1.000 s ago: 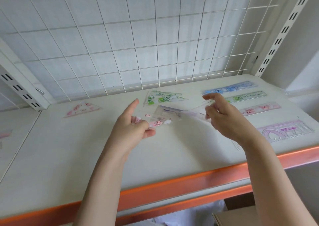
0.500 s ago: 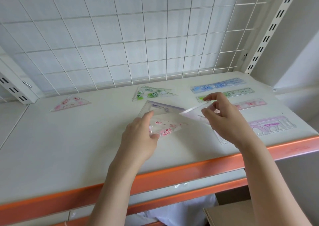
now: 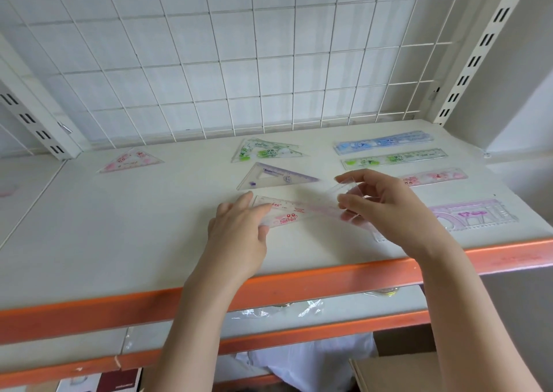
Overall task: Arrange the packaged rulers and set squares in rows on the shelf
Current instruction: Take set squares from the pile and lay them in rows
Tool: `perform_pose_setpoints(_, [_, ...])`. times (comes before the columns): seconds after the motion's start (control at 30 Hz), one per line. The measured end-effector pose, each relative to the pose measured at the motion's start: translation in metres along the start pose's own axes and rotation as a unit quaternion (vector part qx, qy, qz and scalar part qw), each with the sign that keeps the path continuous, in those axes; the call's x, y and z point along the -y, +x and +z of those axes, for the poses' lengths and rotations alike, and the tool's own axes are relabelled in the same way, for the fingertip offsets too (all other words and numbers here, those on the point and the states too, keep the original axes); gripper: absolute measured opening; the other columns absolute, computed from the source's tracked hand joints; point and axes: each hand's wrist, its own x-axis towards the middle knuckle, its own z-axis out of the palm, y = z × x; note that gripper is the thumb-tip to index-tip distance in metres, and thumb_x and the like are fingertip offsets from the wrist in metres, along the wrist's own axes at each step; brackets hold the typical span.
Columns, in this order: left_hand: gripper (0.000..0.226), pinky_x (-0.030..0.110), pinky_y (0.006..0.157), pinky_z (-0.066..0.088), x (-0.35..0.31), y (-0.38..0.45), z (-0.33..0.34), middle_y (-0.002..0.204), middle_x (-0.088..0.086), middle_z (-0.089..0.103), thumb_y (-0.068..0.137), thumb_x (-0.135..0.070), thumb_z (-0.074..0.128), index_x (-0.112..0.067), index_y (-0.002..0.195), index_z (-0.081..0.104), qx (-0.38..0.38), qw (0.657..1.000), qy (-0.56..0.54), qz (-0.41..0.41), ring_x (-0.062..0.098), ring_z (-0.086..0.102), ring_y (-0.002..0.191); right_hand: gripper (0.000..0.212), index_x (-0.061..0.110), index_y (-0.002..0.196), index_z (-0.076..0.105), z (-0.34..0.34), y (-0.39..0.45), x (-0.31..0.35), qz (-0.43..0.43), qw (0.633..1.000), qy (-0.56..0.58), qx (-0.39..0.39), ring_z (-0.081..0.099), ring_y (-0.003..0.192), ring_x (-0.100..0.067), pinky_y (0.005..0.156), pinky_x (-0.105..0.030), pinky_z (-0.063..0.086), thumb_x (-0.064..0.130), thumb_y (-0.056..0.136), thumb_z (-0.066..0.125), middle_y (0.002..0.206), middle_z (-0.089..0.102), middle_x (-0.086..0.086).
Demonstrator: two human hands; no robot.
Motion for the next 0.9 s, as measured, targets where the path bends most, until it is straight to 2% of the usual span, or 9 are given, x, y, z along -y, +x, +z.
perform_pose_setpoints(0.1, [0.042,0.031,0.106,0.025,0.005,-0.003,0.001,0.148,-0.009,0.034,0.097,-0.018,0.045,-0.031,0.136,0.045,-0.021,0.999,-0.027,-0.002,0.022,0.028,0.131,0.02,0.024,0.1,0.064,0.001,-0.001,-0.002,0.0,1.0,0.022,0.022,0.068,0.067,-0.015,0.074,-0.033,0.057,0.008,0.092,0.055,0.074,0.067,0.0])
perform_pose_setpoints(0.2, [0.038,0.029,0.101,0.027,0.012,-0.004,0.002,0.14,-0.017,0.044,0.096,-0.018,0.046,-0.03,0.131,0.051,-0.036,0.999,-0.021,0.019,0.019,0.033,0.127,0.02,0.022,0.105,0.063,0.003,0.001,-0.002,-0.002,0.999,0.023,0.025,0.068,0.068,-0.014,0.069,-0.023,0.056,0.011,0.095,0.05,0.074,0.066,0.003])
perform_pose_setpoints(0.33, [0.038,0.031,0.104,0.028,0.021,-0.004,0.002,0.141,-0.019,0.044,0.096,-0.014,0.045,-0.032,0.129,0.052,-0.034,0.998,-0.019,0.048,0.019,0.033,0.129,0.022,0.021,0.109,0.062,0.015,0.004,0.003,-0.002,0.999,0.03,0.026,0.068,0.068,-0.014,0.062,-0.016,0.052,0.011,0.096,0.047,0.075,0.066,0.003])
perform_pose_setpoints(0.4, [0.036,0.032,0.1,0.031,0.026,-0.003,0.002,0.134,-0.018,0.05,0.095,-0.012,0.046,-0.03,0.126,0.054,-0.039,0.996,-0.029,0.071,0.02,0.037,0.125,0.022,0.02,0.109,0.063,0.024,0.005,0.006,0.001,0.999,0.039,0.029,0.068,0.068,-0.013,0.061,-0.014,0.05,0.011,0.096,0.048,0.076,0.066,0.002])
perform_pose_setpoints(0.47, [0.038,0.032,0.098,0.033,0.033,-0.004,0.0,0.129,-0.012,0.053,0.093,-0.011,0.048,-0.026,0.128,0.052,-0.045,0.994,-0.041,0.091,0.021,0.04,0.123,0.022,0.02,0.109,0.063,0.034,0.007,0.011,0.001,0.999,0.034,0.031,0.067,0.066,-0.013,0.061,-0.017,0.051,0.011,0.096,0.048,0.074,0.065,0.003])
perform_pose_setpoints(0.57, [0.044,0.032,0.104,0.031,0.055,-0.006,-0.012,0.137,-0.007,0.047,0.094,-0.013,0.047,-0.023,0.137,0.045,-0.055,0.994,-0.046,0.078,0.019,0.038,0.127,0.022,0.022,0.111,0.061,0.054,0.011,0.021,-0.006,1.0,0.018,0.022,0.066,0.063,-0.012,0.062,-0.022,0.051,0.012,0.095,0.051,0.074,0.066,0.004])
perform_pose_setpoints(0.7, [0.042,0.032,0.102,0.031,0.107,-0.008,-0.038,0.136,-0.004,0.049,0.094,-0.012,0.048,-0.022,0.135,0.048,-0.081,0.996,-0.023,0.041,0.022,0.04,0.125,0.018,0.022,0.108,0.059,0.093,0.017,0.038,-0.016,1.0,0.01,0.01,0.063,0.057,-0.01,0.055,-0.02,0.046,0.013,0.093,0.053,0.078,0.066,0.0])
perform_pose_setpoints(0.83, [0.04,0.036,0.101,0.034,0.163,-0.017,-0.065,0.133,-0.001,0.052,0.092,-0.013,0.051,-0.02,0.132,0.051,-0.088,0.996,-0.003,-0.004,0.027,0.043,0.122,0.021,0.024,0.109,0.06,0.147,0.025,0.053,-0.031,0.998,-0.051,0.027,0.06,0.057,-0.007,0.065,-0.033,0.05,0.014,0.093,0.052,0.081,0.059,0.006])
perform_pose_setpoints(0.9, [0.039,0.037,0.1,0.034,0.19,-0.022,-0.077,0.133,-0.001,0.052,0.092,-0.016,0.052,-0.021,0.131,0.052,-0.089,0.996,0.006,-0.023,0.027,0.043,0.121,0.026,0.023,0.114,0.06,0.175,0.029,0.061,-0.041,0.995,-0.081,0.046,0.06,0.061,-0.009,0.069,-0.035,0.051,0.012,0.092,0.051,0.083,0.055,0.009])
